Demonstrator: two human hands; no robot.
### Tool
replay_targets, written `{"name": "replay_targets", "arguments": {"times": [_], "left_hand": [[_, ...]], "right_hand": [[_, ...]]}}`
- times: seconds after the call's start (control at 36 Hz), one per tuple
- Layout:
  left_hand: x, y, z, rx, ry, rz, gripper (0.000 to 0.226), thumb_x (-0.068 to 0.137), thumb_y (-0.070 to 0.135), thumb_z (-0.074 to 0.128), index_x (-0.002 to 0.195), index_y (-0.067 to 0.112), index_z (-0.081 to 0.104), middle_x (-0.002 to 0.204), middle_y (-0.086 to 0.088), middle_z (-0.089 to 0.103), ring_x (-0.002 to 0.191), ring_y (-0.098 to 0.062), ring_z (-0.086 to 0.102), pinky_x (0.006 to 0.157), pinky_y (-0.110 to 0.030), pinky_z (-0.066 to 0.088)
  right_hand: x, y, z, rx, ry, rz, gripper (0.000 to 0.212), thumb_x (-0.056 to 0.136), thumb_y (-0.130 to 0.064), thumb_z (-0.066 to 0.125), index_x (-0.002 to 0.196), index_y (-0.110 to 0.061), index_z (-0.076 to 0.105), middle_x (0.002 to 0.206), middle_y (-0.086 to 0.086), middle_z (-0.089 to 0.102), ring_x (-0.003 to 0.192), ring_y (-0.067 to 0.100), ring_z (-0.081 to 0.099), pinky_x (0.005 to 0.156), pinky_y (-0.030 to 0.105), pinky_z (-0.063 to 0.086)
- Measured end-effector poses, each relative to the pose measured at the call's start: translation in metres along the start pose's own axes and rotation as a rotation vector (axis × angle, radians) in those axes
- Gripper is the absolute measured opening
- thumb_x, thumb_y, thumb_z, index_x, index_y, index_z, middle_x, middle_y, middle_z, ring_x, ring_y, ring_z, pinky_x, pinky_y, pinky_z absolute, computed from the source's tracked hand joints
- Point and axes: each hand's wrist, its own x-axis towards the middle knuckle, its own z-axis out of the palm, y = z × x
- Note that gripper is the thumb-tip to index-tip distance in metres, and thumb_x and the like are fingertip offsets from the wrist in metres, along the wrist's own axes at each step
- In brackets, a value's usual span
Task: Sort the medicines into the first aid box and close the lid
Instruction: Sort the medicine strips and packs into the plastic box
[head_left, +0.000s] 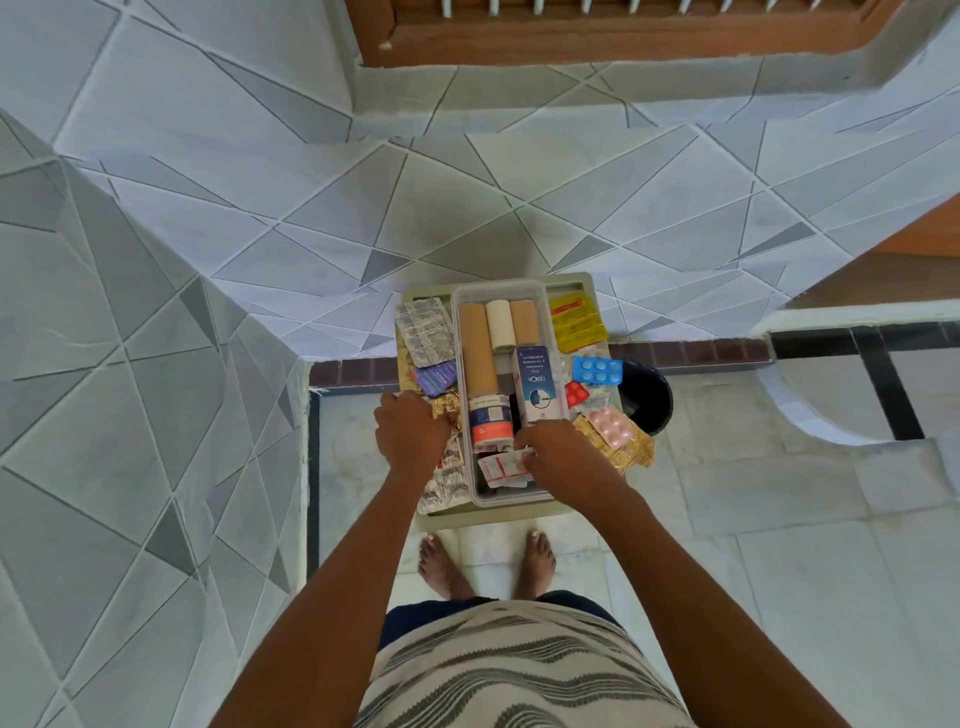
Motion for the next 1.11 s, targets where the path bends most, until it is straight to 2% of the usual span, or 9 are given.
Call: {"name": "replay_targets", "arguments": {"times": [0.14, 0.25, 0.53, 0.69, 0.78, 0.83, 0.92, 1.03, 1.11], "left_hand": [[0.013, -0.013, 0.004, -0.157, -0.057, -0.060, 0.024, 0.067, 0.033, 0.076, 0.062, 0.017, 0.058, 0.081, -0.012, 0.065, 0.075, -0.030, 0.066, 0.055, -0.030, 0.049], [0.013, -0.013, -0.005, -0.218, -0.073, -0.068, 0.025, 0.080, 0.018, 0.070, 0.059, 0.007, 0.065, 0.058, -0.006, 0.065, 0.056, -0.019, 0.066, 0.050, -0.026, 0.050], [-0.013, -0.023, -0.052, -0.523, -0.223, -0.172, 0.021, 0.072, 0.022, 0.088, 0.074, 0.010, 0.070, 0.074, -0.008, 0.076, 0.066, -0.018, 0.074, 0.064, -0.030, 0.054], [-0.053, -0.016, -0.072, -0.627, -0.180, -0.082, 0.026, 0.072, 0.015, 0.088, 0.087, 0.015, 0.066, 0.076, -0.005, 0.076, 0.070, -0.021, 0.075, 0.068, -0.034, 0.056], [-0.068, -0.005, -0.065, -0.595, -0.273, 0.013, 0.023, 0.072, 0.008, 0.087, 0.085, 0.012, 0.068, 0.071, -0.008, 0.075, 0.065, -0.026, 0.074, 0.070, -0.042, 0.061], [-0.076, 0.006, -0.057, -0.469, -0.276, 0.065, 0.019, 0.074, 0.010, 0.085, 0.083, 0.014, 0.069, 0.070, -0.003, 0.074, 0.062, -0.017, 0.073, 0.067, -0.033, 0.060], [-0.085, 0.015, -0.042, -0.284, -0.215, 0.145, 0.015, 0.078, 0.019, 0.082, 0.080, 0.022, 0.067, 0.074, 0.007, 0.071, 0.070, -0.009, 0.070, 0.069, -0.027, 0.056], [-0.091, 0.020, -0.030, -0.133, -0.155, 0.196, 0.010, 0.086, 0.021, 0.072, 0.087, 0.030, 0.067, 0.080, 0.008, 0.069, 0.080, -0.013, 0.068, 0.072, -0.034, 0.058], [-0.097, 0.025, -0.026, -0.039, -0.125, 0.266, 0.010, 0.088, 0.021, 0.068, 0.096, 0.025, 0.070, 0.089, 0.005, 0.072, 0.083, -0.016, 0.067, 0.073, -0.036, 0.057]], "right_hand": [[-0.004, -0.003, 0.000, -0.086, 0.000, -0.028, 0.024, 0.095, -0.015, 0.058, 0.117, -0.017, 0.067, 0.118, 0.009, 0.066, 0.105, 0.025, 0.064, 0.090, 0.038, 0.055], [-0.008, -0.005, -0.004, -0.101, 0.010, -0.044, 0.021, 0.093, -0.015, 0.060, 0.113, -0.018, 0.067, 0.116, 0.008, 0.068, 0.104, 0.025, 0.065, 0.088, 0.037, 0.056], [-0.023, 0.010, -0.012, 0.083, 0.102, 0.000, 0.015, 0.092, -0.011, 0.065, 0.106, -0.015, 0.067, 0.110, 0.007, 0.071, 0.102, 0.025, 0.065, 0.086, 0.035, 0.056], [-0.032, 0.027, -0.017, 0.336, 0.222, 0.072, 0.018, 0.090, -0.005, 0.067, 0.094, -0.023, 0.065, 0.097, -0.005, 0.067, 0.089, 0.011, 0.063, 0.057, 0.010, 0.048], [-0.036, 0.031, -0.017, 0.369, 0.243, 0.054, 0.026, 0.089, -0.002, 0.067, 0.097, -0.026, 0.065, 0.097, -0.005, 0.068, 0.089, 0.009, 0.063, 0.057, 0.003, 0.047], [-0.037, 0.031, -0.018, 0.375, 0.261, 0.032, 0.024, 0.091, -0.002, 0.064, 0.100, -0.023, 0.069, 0.101, -0.007, 0.068, 0.091, 0.007, 0.062, 0.061, 0.001, 0.046], [-0.032, 0.032, -0.018, 0.314, 0.260, 0.026, 0.024, 0.091, -0.001, 0.061, 0.101, -0.019, 0.073, 0.105, -0.003, 0.071, 0.092, 0.011, 0.063, 0.067, 0.006, 0.046], [-0.025, 0.025, -0.016, 0.163, 0.178, 0.020, 0.035, 0.082, 0.001, 0.059, 0.106, -0.020, 0.073, 0.107, 0.006, 0.073, 0.092, 0.021, 0.067, 0.076, 0.039, 0.060], [-0.024, 0.018, -0.017, 0.068, 0.219, 0.018, 0.033, 0.083, -0.004, 0.061, 0.107, -0.023, 0.071, 0.104, 0.005, 0.072, 0.090, 0.023, 0.067, 0.076, 0.040, 0.059]]}}
